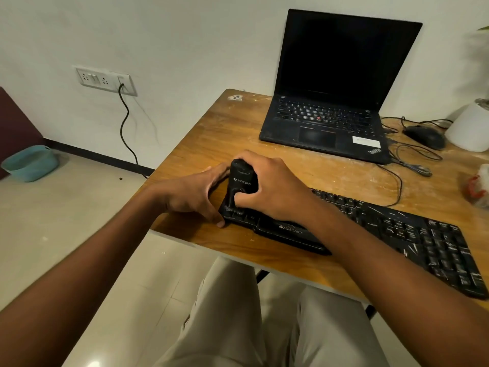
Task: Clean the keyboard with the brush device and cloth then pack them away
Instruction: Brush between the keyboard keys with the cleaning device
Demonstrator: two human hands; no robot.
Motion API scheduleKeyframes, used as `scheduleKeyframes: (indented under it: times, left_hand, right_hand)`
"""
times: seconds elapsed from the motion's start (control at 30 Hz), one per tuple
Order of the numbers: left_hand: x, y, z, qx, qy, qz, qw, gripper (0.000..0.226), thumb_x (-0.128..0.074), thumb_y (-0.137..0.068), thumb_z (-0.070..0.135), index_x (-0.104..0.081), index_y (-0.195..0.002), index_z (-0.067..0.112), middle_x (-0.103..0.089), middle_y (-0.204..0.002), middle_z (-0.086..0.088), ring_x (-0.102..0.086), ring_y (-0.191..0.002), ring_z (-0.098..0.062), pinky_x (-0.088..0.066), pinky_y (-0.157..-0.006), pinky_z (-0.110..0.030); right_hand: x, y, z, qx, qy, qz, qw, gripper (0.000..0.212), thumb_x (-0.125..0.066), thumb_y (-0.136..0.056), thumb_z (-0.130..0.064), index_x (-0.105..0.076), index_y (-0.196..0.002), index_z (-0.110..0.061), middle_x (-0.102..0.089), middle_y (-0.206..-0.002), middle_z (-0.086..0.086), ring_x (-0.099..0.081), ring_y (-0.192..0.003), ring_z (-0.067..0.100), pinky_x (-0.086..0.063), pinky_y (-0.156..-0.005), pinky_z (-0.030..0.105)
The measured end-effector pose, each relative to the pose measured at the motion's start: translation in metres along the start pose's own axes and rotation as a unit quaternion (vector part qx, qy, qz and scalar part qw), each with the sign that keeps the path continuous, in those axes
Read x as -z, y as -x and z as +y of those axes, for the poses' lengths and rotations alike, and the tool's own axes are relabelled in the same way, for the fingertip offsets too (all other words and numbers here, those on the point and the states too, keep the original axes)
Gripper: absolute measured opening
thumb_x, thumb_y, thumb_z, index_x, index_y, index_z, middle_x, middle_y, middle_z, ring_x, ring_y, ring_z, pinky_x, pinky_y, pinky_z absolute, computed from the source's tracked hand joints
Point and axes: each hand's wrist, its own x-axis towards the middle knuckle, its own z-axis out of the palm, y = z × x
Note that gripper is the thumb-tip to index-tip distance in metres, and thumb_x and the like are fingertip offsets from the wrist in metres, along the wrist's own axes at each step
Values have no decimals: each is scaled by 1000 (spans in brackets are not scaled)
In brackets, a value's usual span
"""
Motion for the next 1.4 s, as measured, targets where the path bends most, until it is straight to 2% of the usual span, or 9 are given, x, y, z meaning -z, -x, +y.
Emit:
scheduleKeyframes:
  times: [0.1,0.2,0.4,0.73,0.97,1.1,1.23,1.3,1.4]
  left_hand:
    - [1,-1,-2,23,8,-7,1000,145,-102,-51,40,-5,-156,62,-31,-163,13,-30,-150,-21,-30,-124,-53]
    - [1,-1,0,29,11,-11,999,147,-102,-51,37,-2,-155,65,-23,-166,14,-25,-152,-21,-27,-126,-53]
    - [0,-3,-6,21,17,-10,1000,142,-104,-49,44,-7,-149,73,-26,-166,16,-20,-156,-22,-23,-126,-56]
    - [0,-2,-3,26,29,-16,999,147,-103,-49,38,-5,-154,67,-22,-166,26,-13,-158,-20,-18,-128,-56]
    - [-1,1,2,26,28,-16,999,146,-102,-56,29,-2,-157,62,-22,-166,23,-17,-156,-19,-22,-128,-53]
    - [-1,0,1,28,20,-13,999,147,-102,-52,37,-1,-154,66,-21,-167,20,-12,-158,-26,-19,-127,-59]
    - [0,-3,-4,17,7,-13,1000,148,-102,-51,41,2,-155,65,-20,-168,20,-10,-159,-27,-17,-128,-59]
    - [1,-4,-6,15,5,-12,1000,149,-102,-51,43,3,-154,64,-22,-168,18,-12,-159,-28,-18,-128,-59]
    - [2,-5,-8,10,-2,-17,1000,149,-101,-53,46,6,-154,63,-22,-167,20,-12,-159,-28,-18,-128,-58]
  right_hand:
    - [26,10,6,-44,49,-53,996,45,-84,-78,-24,-56,-112,-30,-60,-94,-14,-62,-78,5,-47,-54,12]
    - [48,14,8,-54,82,-91,991,40,-84,-79,-22,-60,-110,-28,-62,-94,-12,-62,-75,6,-47,-52,14]
    - [28,10,1,7,2,-2,1000,46,-83,-80,-20,-56,-115,-30,-61,-96,-9,-63,-82,7,-52,-60,19]
    - [59,44,21,-55,98,-60,992,44,-83,-82,-24,-56,-115,-34,-62,-96,-13,-63,-83,7,-56,-66,26]
    - [58,22,6,-17,42,30,999,50,-83,-80,-22,-56,-121,-32,-63,-98,-10,-65,-82,7,-59,-62,23]
    - [57,0,18,-57,-4,77,995,51,-82,-80,-20,-57,-122,-34,-66,-102,-7,-67,-81,11,-59,-58,25]
    - [47,-28,32,-57,-22,119,991,51,-82,-77,-18,-59,-122,-30,-67,-107,-5,-67,-95,14,-61,-69,27]
    - [39,-41,34,-55,-27,110,992,54,-82,-76,-20,-59,-124,-29,-66,-107,-5,-66,-97,16,-59,-74,29]
    - [29,-57,38,-56,-22,63,996,57,-83,-77,-23,-58,-127,-29,-66,-102,-5,-66,-90,15,-55,-66,23]
